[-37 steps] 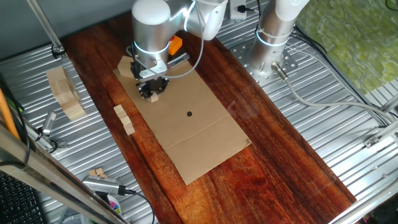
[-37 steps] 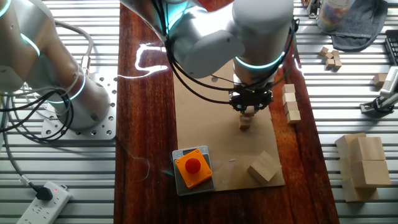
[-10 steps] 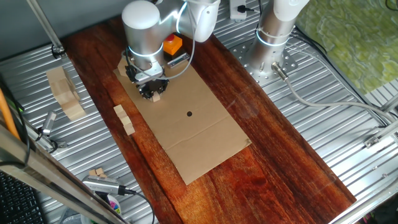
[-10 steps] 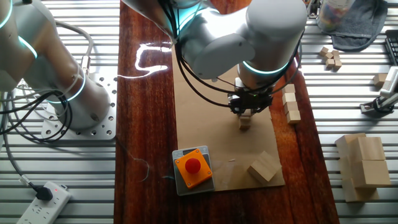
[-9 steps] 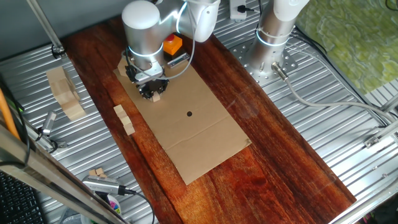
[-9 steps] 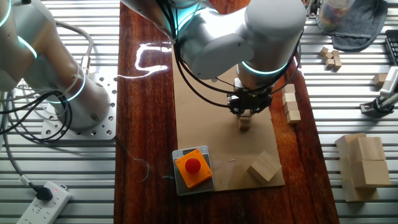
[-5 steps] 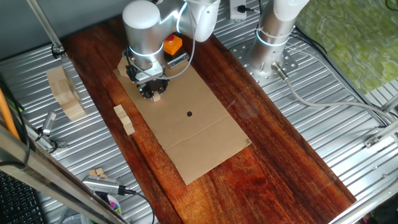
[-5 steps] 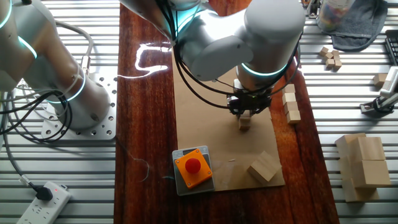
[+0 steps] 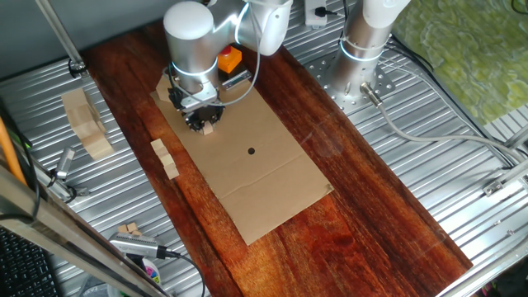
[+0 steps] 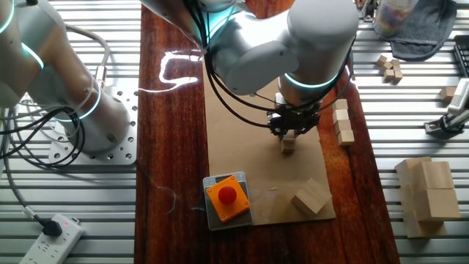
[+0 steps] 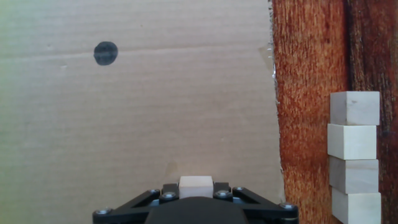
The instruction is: Stack the blocks into a pyramid shape
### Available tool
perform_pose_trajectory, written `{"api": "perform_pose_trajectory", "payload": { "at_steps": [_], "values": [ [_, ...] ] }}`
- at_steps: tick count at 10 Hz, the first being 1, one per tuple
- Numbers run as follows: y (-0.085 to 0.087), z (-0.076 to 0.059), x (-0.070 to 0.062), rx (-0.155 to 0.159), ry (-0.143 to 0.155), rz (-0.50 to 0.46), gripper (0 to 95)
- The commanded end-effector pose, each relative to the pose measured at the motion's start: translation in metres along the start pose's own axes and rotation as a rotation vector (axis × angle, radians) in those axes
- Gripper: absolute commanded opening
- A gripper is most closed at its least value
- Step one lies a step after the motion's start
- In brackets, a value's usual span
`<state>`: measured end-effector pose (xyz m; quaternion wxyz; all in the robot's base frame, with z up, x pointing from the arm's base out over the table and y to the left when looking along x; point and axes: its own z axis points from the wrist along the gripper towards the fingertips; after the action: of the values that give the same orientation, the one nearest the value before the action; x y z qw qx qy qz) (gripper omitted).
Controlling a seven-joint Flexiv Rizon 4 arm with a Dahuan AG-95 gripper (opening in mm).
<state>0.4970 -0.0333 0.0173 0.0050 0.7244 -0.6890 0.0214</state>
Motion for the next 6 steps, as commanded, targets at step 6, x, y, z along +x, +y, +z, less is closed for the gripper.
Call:
{"api": "perform_pose_trajectory", "payload": {
  "at_steps": [6],
  "values": [
    [-0.0006,0.0029,-0.0002,0.004,0.002,-0.018,57.0]
  ]
}}
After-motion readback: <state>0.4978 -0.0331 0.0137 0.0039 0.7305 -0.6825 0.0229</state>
